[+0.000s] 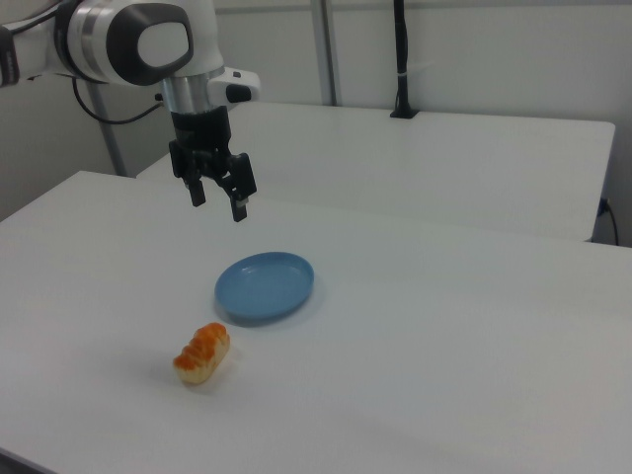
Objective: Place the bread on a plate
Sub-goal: 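Move the open gripper over the orange-topped bread roll and lower it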
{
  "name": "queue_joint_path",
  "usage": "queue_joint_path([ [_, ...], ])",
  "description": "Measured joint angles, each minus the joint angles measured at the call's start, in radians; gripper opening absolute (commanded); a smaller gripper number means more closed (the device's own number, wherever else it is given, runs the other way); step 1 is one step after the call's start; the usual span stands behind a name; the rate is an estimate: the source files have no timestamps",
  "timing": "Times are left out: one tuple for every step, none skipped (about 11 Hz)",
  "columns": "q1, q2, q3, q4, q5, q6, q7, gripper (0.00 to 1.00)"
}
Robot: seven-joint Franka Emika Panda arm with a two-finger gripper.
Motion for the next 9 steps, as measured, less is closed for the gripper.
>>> queue_joint_path([
  [0.001, 0.000, 0.001, 0.000, 0.000, -0.005, 0.000, 1.00],
  [0.001, 0.000, 0.002, -0.004, 0.000, -0.011, 0.000, 1.00],
  [0.003, 0.001, 0.003, -0.013, 0.000, -0.017, 0.000, 1.00],
  [0.006, 0.003, 0.004, -0.033, 0.000, -0.017, -0.001, 1.00],
  [0.012, 0.005, 0.005, -0.066, 0.000, -0.012, -0.001, 1.00],
  [0.015, 0.006, 0.008, -0.108, 0.000, 0.023, -0.001, 1.00],
  [0.019, 0.007, 0.011, -0.156, 0.000, 0.065, -0.001, 1.00],
  [0.030, 0.009, 0.013, -0.203, 0.000, 0.113, -0.002, 1.00],
  [0.042, 0.010, 0.013, -0.250, 0.000, 0.162, -0.002, 1.00],
])
